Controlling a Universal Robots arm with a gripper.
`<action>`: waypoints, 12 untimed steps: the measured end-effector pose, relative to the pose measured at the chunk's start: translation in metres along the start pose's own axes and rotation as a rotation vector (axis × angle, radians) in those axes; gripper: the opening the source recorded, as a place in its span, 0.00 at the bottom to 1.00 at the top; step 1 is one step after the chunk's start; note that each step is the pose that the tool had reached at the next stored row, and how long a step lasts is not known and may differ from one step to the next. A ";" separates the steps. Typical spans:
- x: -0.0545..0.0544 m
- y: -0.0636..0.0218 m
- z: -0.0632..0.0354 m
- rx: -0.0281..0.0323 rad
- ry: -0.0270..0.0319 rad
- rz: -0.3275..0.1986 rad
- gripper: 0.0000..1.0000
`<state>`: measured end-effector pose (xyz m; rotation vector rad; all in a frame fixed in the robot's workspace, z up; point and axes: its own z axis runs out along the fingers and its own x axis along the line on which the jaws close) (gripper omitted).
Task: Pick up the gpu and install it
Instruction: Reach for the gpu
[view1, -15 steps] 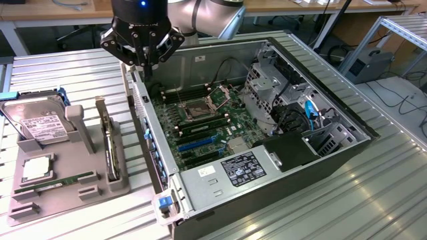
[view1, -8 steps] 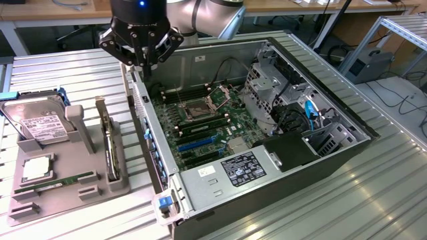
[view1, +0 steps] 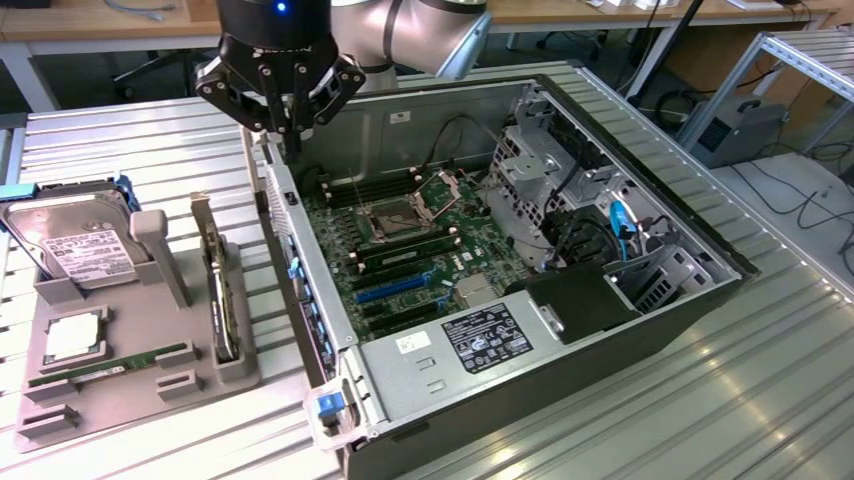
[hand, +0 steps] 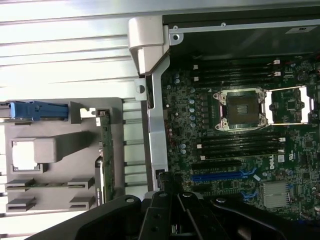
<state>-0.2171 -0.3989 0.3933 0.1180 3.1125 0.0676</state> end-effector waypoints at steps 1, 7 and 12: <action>0.000 0.0000 0.0000 0.0000 0.0000 0.000 0.11; 0.002 -0.0001 0.0000 0.0000 0.0000 0.000 0.11; 0.003 -0.0002 -0.0001 0.0000 0.0000 0.000 0.11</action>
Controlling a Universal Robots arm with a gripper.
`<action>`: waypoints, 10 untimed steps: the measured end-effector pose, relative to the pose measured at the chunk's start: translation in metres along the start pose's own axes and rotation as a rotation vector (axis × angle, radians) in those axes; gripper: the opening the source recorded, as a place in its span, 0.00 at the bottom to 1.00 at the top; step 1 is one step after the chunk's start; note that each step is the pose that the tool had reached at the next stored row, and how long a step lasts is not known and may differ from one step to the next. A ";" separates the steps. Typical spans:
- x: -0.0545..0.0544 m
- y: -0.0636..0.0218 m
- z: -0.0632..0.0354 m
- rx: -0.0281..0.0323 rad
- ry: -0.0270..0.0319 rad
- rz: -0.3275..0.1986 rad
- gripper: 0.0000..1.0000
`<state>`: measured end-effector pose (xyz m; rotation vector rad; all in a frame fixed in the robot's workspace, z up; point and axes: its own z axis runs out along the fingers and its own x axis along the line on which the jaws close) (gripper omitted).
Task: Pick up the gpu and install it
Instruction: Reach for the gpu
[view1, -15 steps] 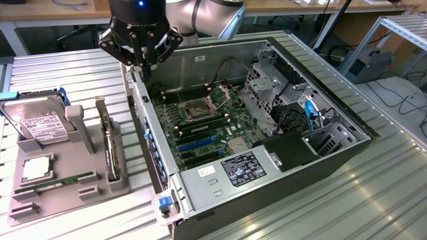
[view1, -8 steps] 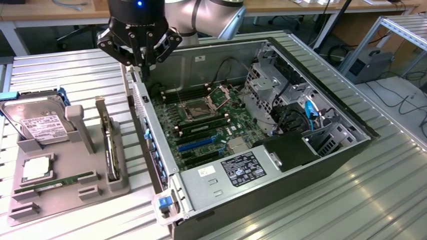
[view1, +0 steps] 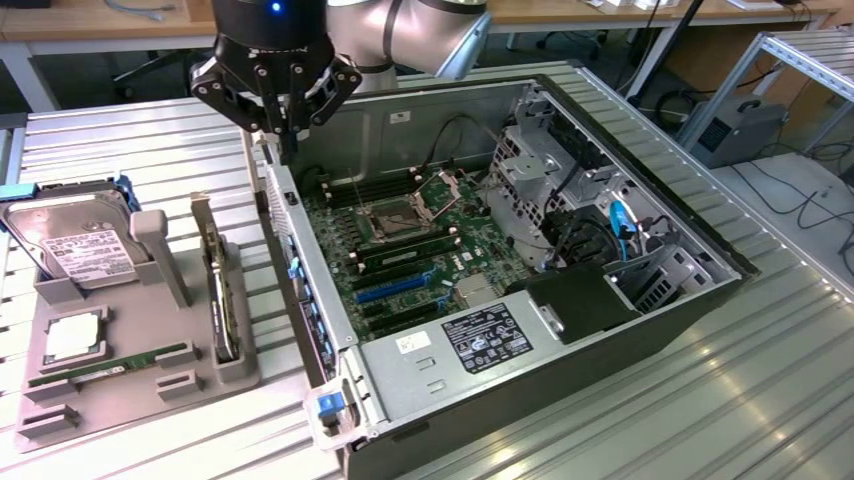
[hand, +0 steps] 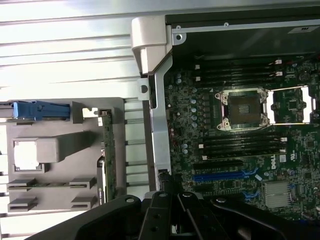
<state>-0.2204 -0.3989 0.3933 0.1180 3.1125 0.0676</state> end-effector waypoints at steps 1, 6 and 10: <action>0.000 0.0000 0.0000 0.0000 0.0000 0.000 0.11; 0.002 -0.0002 -0.0001 0.0000 0.0000 0.000 0.11; 0.004 -0.0003 -0.0001 0.0000 0.0000 0.000 0.11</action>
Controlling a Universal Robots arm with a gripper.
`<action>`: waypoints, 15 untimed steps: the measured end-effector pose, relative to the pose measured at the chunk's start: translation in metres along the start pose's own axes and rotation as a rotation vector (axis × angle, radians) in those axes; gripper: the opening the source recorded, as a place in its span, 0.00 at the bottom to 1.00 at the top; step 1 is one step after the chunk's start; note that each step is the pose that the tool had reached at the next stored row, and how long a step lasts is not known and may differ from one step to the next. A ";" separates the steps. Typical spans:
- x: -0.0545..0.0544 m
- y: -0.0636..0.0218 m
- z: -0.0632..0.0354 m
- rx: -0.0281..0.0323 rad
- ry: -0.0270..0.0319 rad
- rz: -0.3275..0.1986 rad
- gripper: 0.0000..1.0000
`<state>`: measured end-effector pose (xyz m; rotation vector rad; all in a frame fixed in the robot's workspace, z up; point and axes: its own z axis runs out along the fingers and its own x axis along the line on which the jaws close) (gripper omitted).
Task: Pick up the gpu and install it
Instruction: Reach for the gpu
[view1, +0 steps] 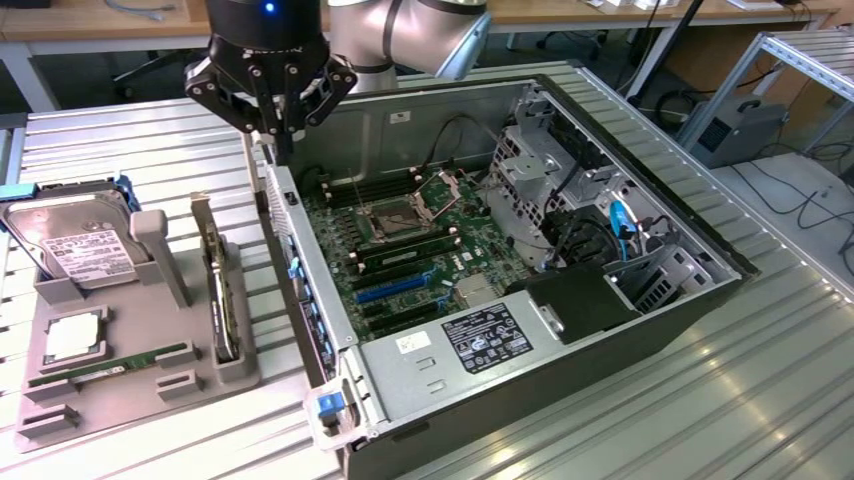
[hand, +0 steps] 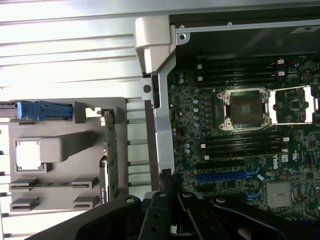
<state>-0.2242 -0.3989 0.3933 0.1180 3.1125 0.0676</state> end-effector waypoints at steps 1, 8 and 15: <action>0.000 0.0000 0.0000 -0.0001 0.0000 0.000 0.11; 0.003 -0.0002 -0.0001 0.0000 0.0000 0.000 0.11; 0.035 -0.0026 -0.0010 0.0000 0.0000 0.000 0.11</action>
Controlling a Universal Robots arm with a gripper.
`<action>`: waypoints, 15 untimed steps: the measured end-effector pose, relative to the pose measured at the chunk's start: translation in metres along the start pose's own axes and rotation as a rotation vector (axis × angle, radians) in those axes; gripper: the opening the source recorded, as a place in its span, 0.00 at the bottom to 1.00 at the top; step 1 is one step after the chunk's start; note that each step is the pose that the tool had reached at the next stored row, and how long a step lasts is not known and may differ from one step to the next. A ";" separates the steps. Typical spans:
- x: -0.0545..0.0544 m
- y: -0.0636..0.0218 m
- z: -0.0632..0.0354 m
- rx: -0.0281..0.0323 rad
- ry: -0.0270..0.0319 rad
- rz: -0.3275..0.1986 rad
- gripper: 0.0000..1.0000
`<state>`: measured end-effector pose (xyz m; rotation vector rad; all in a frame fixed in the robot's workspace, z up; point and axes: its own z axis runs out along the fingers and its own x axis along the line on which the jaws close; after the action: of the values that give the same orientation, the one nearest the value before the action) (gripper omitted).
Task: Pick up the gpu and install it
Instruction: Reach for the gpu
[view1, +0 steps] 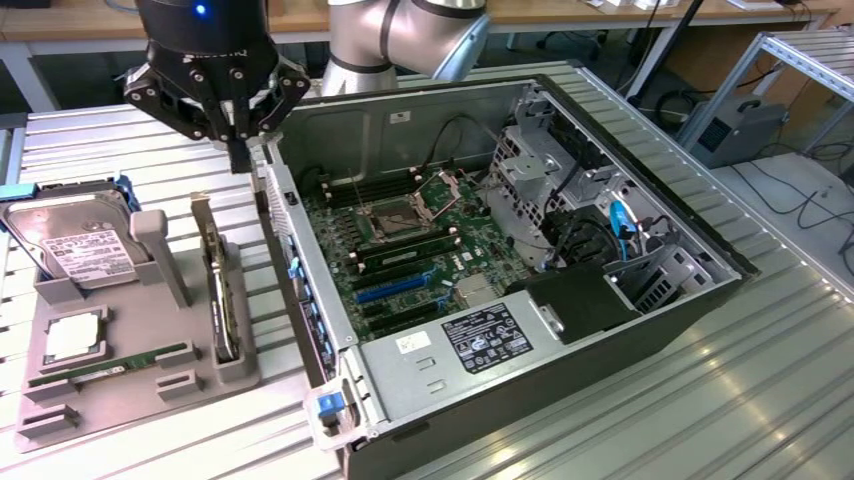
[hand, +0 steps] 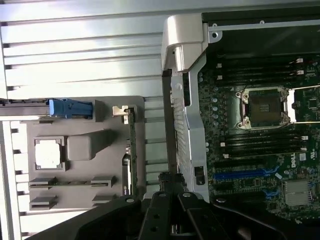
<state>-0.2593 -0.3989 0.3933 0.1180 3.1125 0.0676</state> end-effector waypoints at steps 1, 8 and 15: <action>0.009 -0.0007 -0.0002 0.0000 0.0000 0.000 0.11; 0.025 -0.0070 -0.0008 0.0001 0.0000 0.000 0.11; 0.025 -0.0110 -0.0009 0.0002 -0.0001 0.000 0.11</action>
<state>-0.2850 -0.4080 0.3931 0.1179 3.1124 0.0673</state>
